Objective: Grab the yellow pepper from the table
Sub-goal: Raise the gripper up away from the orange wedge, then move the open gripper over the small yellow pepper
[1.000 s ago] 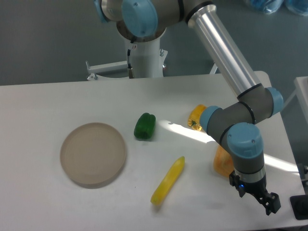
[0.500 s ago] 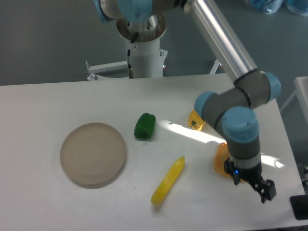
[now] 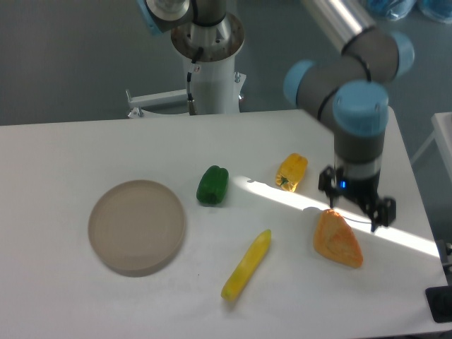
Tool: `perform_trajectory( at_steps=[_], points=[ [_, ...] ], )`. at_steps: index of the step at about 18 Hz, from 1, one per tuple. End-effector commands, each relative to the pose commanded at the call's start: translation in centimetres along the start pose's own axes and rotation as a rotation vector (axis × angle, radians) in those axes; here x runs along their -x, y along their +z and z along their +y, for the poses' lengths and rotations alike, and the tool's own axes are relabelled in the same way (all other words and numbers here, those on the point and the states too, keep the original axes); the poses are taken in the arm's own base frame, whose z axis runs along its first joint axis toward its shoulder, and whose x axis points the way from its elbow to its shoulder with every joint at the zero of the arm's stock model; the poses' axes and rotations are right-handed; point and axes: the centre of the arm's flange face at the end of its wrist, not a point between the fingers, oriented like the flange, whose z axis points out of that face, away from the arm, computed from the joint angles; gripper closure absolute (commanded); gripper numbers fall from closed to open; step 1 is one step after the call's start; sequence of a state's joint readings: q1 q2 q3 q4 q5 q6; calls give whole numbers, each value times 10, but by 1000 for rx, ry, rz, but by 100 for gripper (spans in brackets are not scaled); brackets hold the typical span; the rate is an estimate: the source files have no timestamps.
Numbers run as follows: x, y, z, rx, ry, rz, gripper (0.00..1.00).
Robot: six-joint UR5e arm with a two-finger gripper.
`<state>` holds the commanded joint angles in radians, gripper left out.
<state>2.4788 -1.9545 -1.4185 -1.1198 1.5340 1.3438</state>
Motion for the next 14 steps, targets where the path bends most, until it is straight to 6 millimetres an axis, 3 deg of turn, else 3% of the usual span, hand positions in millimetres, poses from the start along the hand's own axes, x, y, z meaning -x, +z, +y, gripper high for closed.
perform_trajectory(
  at_steps=[3,6,11,14],
  points=[
    [-22,5,30,-17,-46,44,0],
    [-28,1,52,-49,-79,55,0],
    [-31,-3,67,-44,-35,54,0],
    [-43,7,75,-40,-39,80,0]
  ],
)
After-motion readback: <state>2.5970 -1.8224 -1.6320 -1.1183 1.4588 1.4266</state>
